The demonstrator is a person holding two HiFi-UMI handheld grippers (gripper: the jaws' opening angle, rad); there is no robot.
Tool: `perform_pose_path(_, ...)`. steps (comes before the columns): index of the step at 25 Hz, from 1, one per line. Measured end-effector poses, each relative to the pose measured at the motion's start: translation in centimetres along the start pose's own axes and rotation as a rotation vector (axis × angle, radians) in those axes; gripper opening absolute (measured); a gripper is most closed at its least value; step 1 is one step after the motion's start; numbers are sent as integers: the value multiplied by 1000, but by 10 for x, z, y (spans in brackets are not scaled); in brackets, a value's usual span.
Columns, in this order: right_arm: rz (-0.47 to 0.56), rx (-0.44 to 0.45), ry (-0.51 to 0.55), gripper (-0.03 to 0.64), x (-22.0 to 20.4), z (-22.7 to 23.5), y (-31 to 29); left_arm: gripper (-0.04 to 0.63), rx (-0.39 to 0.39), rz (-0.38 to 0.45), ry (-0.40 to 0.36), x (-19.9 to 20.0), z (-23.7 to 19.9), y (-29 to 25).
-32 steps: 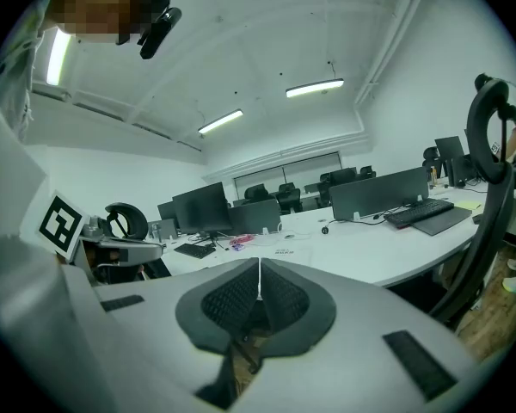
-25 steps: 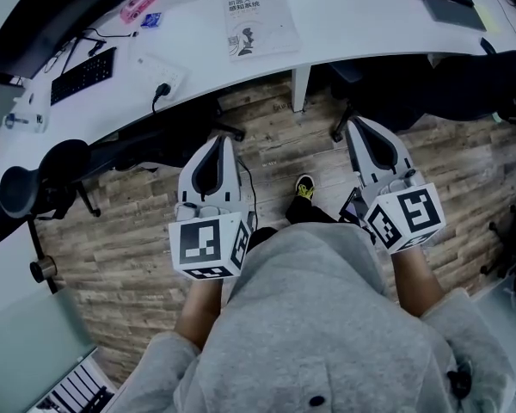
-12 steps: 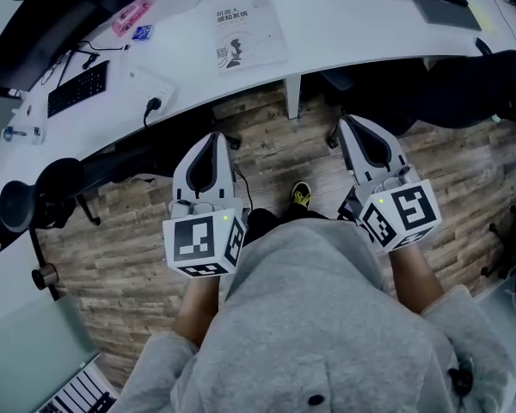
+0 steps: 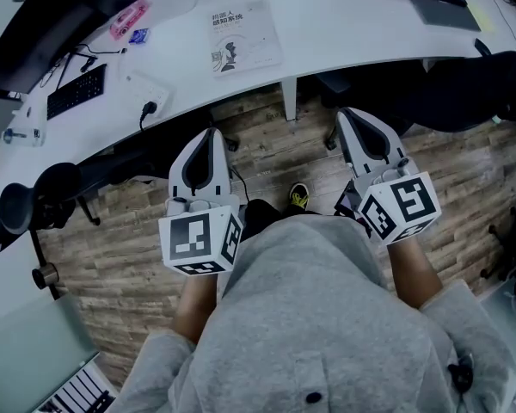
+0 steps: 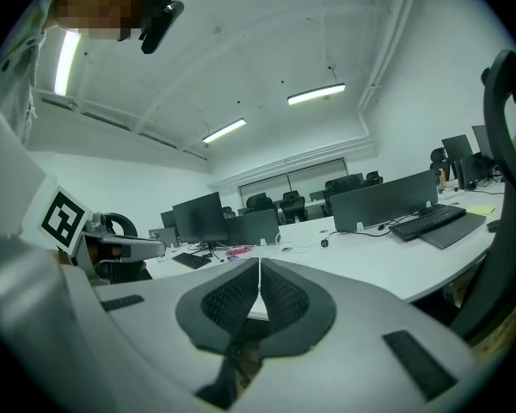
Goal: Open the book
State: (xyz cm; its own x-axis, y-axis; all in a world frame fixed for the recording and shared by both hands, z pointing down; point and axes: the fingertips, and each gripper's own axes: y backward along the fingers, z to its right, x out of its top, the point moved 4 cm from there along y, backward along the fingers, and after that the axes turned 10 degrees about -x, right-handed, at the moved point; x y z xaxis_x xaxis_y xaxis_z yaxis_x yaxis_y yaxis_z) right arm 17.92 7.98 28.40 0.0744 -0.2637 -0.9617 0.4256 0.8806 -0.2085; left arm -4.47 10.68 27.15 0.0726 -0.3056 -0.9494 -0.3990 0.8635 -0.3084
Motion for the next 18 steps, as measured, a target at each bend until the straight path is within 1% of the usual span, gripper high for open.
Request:
perform_pose_path(11, 5, 28, -7, 29, -4, 0, 3, 9, 25, 4, -6, 0, 7, 5)
perform_pose_path(18, 18, 15, -41, 29, -8, 3, 8, 8, 18, 0, -25, 1, 16, 6)
